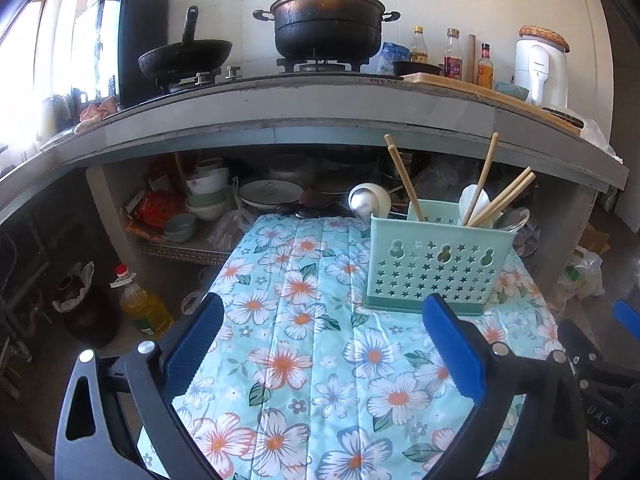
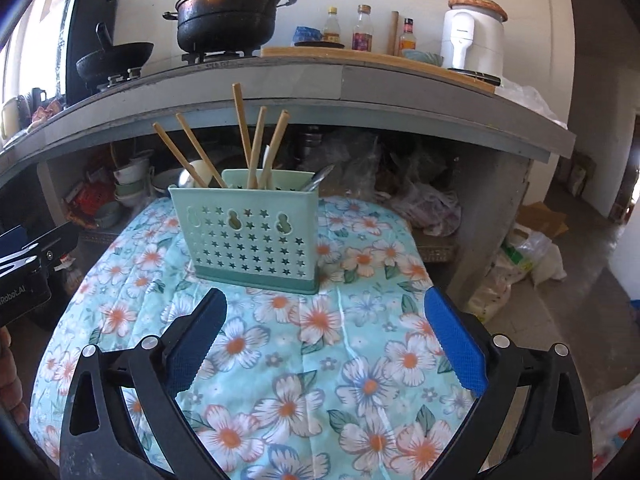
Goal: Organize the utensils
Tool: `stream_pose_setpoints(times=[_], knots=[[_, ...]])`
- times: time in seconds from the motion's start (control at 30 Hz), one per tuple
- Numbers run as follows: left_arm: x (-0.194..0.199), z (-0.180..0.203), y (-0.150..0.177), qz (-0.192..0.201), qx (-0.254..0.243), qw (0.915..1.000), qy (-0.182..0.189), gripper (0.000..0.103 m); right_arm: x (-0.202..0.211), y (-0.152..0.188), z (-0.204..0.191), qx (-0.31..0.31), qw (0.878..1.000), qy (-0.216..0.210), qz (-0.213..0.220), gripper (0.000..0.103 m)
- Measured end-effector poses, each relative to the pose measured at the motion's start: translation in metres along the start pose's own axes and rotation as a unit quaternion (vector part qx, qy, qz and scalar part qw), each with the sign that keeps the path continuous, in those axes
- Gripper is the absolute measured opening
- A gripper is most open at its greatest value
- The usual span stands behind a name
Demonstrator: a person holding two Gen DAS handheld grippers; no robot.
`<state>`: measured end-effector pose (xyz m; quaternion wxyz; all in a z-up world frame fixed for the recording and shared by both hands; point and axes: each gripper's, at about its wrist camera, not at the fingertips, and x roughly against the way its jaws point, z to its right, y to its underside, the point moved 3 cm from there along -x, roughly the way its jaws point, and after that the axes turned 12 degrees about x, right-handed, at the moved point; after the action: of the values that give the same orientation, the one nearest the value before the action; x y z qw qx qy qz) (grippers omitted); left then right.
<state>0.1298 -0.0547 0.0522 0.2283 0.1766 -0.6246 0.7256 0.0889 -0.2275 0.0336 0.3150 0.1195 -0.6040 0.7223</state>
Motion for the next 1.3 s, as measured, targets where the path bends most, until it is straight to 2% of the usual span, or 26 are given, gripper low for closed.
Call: stream_pose_setpoints(times=[0.13,0.3,0.5,0.77,1.3], knots=[[-0.006,-0.003,0.004,-0.025,0.001,0.9997,-0.004,0.097,-0.004,0.003,0.006,-0.012,1.000,0.011,-0.011,0.095],[-0.008,-0.008,0.003,-0.005,0.000,0.9987,-0.051,0.097,-0.007,0.003,0.011,-0.019,1.000,0.017,-0.018,0.095],[-0.017,-0.020,-0.001,-0.014,0.016,0.9969,-0.075,0.097,-0.008,0.000,0.010,-0.019,0.999,0.020,-0.018,0.095],[-0.017,-0.023,0.000,-0.009,0.005,0.9962,-0.086,0.097,-0.011,-0.001,0.008,-0.020,0.999,0.018,-0.025,0.095],[-0.021,-0.024,0.001,-0.021,0.004,0.9967,-0.078,0.097,-0.010,-0.004,0.002,-0.014,1.000,0.011,-0.024,0.095]])
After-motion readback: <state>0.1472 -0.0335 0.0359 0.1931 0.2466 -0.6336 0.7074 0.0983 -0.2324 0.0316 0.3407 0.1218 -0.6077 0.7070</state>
